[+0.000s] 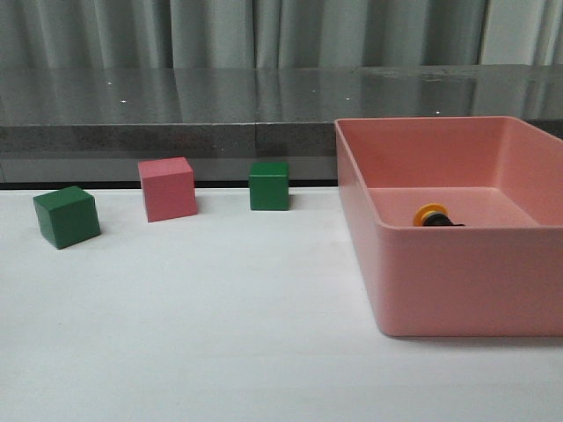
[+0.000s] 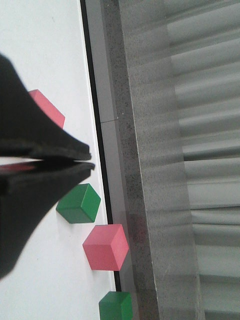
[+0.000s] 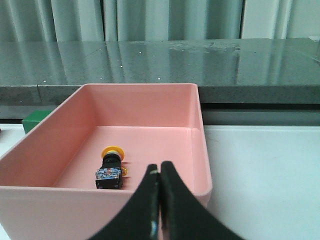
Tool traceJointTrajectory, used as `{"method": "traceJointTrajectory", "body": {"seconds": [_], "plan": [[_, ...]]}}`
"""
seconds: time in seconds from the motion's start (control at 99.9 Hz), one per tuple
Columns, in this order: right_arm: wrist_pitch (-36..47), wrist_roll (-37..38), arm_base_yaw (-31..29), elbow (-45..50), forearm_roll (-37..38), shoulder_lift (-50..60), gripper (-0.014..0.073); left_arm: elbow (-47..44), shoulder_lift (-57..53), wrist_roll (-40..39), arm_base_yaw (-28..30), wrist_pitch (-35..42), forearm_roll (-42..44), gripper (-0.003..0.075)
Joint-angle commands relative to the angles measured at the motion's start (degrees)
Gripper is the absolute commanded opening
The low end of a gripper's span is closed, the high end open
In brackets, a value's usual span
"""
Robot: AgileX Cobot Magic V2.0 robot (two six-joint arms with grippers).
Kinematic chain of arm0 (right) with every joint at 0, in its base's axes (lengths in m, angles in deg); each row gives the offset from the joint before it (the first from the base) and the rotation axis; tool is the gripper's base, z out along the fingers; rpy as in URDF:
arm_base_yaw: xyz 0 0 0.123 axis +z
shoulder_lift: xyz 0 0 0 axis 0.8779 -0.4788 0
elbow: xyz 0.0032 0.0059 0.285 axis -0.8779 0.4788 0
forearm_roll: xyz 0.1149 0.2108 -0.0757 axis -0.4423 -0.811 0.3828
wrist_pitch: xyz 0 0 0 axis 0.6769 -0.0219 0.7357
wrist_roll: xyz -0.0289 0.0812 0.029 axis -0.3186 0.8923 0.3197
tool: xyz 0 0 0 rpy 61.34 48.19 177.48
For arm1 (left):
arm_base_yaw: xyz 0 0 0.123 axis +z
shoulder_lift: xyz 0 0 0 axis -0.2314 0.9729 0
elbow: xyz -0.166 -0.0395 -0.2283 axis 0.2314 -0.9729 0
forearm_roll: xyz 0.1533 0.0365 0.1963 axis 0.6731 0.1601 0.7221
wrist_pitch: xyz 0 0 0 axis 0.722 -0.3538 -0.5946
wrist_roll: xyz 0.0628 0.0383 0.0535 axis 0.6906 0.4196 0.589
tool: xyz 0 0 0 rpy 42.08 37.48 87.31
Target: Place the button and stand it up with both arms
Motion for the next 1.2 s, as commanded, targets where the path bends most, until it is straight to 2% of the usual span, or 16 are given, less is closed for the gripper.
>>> {"method": "traceJointTrajectory", "body": {"seconds": [0.0, 0.15, 0.3, 0.48, 0.63, 0.871, 1.041, 1.191], "plan": [[5.0, -0.4, -0.4, -0.9, -0.2, 0.9, -0.0062, -2.6, -1.8, -0.6, 0.2, 4.5, -0.1, -0.0020], [5.2, -0.4, -0.4, -0.9, -0.1, 0.9, -0.0062, -2.6, -1.8, -0.6, 0.2, 4.5, -0.1, -0.0020], [11.7, -0.3, -0.3, -1.6, 0.1, 0.8, -0.0062, -2.6, -1.8, -0.6, 0.2, 4.5, -0.1, -0.0020], [0.7, 4.2, -0.3, -12.8, -2.1, -4.6, -0.0062, -2.6, -1.8, -0.6, 0.2, 4.5, -0.1, -0.0020], [-8.3, 4.2, -0.3, -26.2, -2.5, -17.5, -0.0062, -2.6, -1.8, -0.6, 0.2, 4.5, -0.1, -0.0020], [-10.0, 4.1, -0.2, -45.2, -6.4, -40.6, -0.0062, -2.6, -1.8, -0.6, 0.2, 4.5, -0.1, -0.0020], [-10.4, 3.0, 1.3, -52.5, -6.6, -54.5, -0.0062, -2.6, -1.8, -0.6, 0.2, 4.5, -0.1, -0.0020], [-11.5, -4.0, 5.3, -56.5, -6.6, -65.3, -0.0051, -2.6, -1.8, -0.6, 0.2, 4.5, -0.1, -0.0020]]}}
